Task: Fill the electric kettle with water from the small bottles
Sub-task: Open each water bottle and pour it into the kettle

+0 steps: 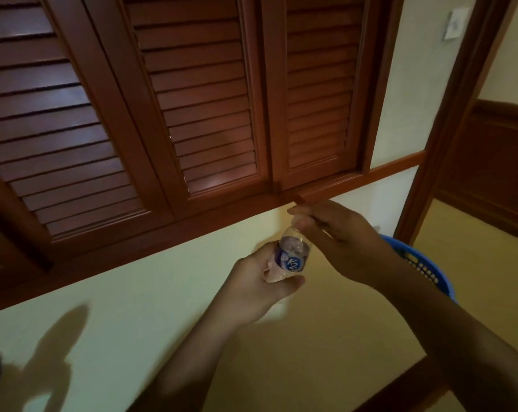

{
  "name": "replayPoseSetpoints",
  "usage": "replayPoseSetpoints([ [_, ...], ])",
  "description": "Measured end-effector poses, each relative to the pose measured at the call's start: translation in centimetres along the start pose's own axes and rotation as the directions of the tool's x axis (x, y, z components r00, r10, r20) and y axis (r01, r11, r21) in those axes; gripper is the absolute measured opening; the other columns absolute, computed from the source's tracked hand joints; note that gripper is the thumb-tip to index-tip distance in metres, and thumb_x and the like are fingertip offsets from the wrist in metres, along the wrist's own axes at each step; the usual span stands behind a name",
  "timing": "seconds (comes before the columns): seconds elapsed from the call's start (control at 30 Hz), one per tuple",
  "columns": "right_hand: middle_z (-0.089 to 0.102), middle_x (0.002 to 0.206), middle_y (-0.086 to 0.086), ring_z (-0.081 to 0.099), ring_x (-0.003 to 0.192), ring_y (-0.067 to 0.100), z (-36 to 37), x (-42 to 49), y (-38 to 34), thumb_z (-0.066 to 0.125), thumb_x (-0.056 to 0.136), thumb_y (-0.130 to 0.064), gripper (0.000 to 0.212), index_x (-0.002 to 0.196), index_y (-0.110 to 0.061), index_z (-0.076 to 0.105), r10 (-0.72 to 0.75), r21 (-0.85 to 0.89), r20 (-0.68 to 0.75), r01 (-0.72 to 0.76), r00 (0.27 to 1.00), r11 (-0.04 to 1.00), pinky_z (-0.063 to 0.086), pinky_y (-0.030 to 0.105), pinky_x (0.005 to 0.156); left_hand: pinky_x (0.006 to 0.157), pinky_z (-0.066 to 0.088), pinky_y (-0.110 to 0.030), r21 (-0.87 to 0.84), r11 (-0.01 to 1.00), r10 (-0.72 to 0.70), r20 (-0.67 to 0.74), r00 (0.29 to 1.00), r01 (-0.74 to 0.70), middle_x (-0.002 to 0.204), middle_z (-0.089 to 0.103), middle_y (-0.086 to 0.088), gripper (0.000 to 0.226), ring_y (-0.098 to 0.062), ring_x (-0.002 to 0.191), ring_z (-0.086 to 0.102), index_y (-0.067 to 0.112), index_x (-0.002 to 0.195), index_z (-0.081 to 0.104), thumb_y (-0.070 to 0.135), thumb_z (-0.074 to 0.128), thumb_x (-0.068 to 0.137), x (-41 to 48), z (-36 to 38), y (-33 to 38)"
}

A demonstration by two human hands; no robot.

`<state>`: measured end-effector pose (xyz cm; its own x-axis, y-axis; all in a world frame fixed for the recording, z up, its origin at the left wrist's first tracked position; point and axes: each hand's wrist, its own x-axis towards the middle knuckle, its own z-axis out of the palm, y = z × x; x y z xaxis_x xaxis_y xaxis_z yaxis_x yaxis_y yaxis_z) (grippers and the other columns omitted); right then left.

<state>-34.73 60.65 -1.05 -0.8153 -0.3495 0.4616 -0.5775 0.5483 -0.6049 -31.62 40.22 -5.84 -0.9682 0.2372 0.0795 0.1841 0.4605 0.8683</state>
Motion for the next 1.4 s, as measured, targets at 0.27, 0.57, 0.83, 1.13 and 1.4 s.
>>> replayPoseSetpoints([
  [0.27,0.046,0.151,-0.009,0.044,0.137,0.008,6.4,-4.8,7.1,0.027,0.100,-0.062,0.063,0.151,-0.028,0.039,0.374,-0.135,0.076,-0.362,0.924,0.922,0.023,0.020,0.110,0.087,0.054,-0.022,-0.167,0.985,-0.088,-0.322,0.943,0.035,0.105,0.073,0.021,0.041,0.007,0.096,0.066,0.035,0.122,0.062,0.036,0.083,0.086,10.6,2.3,-2.6],
  [0.57,0.036,0.158,-0.001,0.032,0.147,0.017,10.0,-6.0,10.8,-0.004,0.099,-0.061,0.081,0.150,-0.017,0.041,0.329,-0.484,0.243,-0.180,0.912,0.856,0.004,0.034,0.123,0.087,0.056,-0.034,-0.017,0.994,-0.103,-0.364,0.926,0.105,0.107,0.073,0.007,0.045,-0.014,0.097,0.070,0.022,0.116,0.063,0.039,0.085,0.081,22.5,4.1,-6.5],
  [0.83,0.062,0.139,0.000,0.057,0.129,0.019,10.1,-6.0,10.8,0.017,0.105,-0.053,0.063,0.135,-0.018,0.061,0.391,-0.562,0.269,-0.187,0.880,0.806,0.027,0.039,0.105,0.081,0.058,-0.035,0.039,0.989,-0.119,-0.338,0.934,0.140,0.104,0.073,0.000,0.043,-0.019,0.093,0.071,0.015,0.113,0.063,0.034,0.086,0.082,26.6,4.7,-7.4],
  [1.13,0.059,0.143,0.002,0.055,0.132,0.021,10.5,-6.2,10.5,0.021,0.104,-0.055,0.063,0.139,-0.017,0.057,0.431,-0.610,0.290,-0.182,0.855,0.772,0.021,0.041,0.109,0.092,0.060,-0.040,0.057,0.975,-0.191,-0.297,0.936,0.217,0.123,0.073,-0.005,0.072,-0.022,0.108,0.072,0.014,0.134,0.060,0.041,0.090,0.075,25.4,4.5,-7.4],
  [1.4,-0.009,0.168,0.001,-0.013,0.154,0.018,9.4,-5.9,9.0,0.006,0.103,-0.055,0.068,0.160,-0.019,-0.005,0.386,-0.566,0.318,-0.154,0.866,0.810,-0.011,0.041,0.125,0.094,0.054,-0.034,0.050,0.977,-0.182,-0.303,0.935,0.206,0.135,0.066,-0.006,0.087,-0.023,0.121,0.066,0.013,0.152,0.044,0.044,0.085,0.081,20.9,4.1,-7.1],
])
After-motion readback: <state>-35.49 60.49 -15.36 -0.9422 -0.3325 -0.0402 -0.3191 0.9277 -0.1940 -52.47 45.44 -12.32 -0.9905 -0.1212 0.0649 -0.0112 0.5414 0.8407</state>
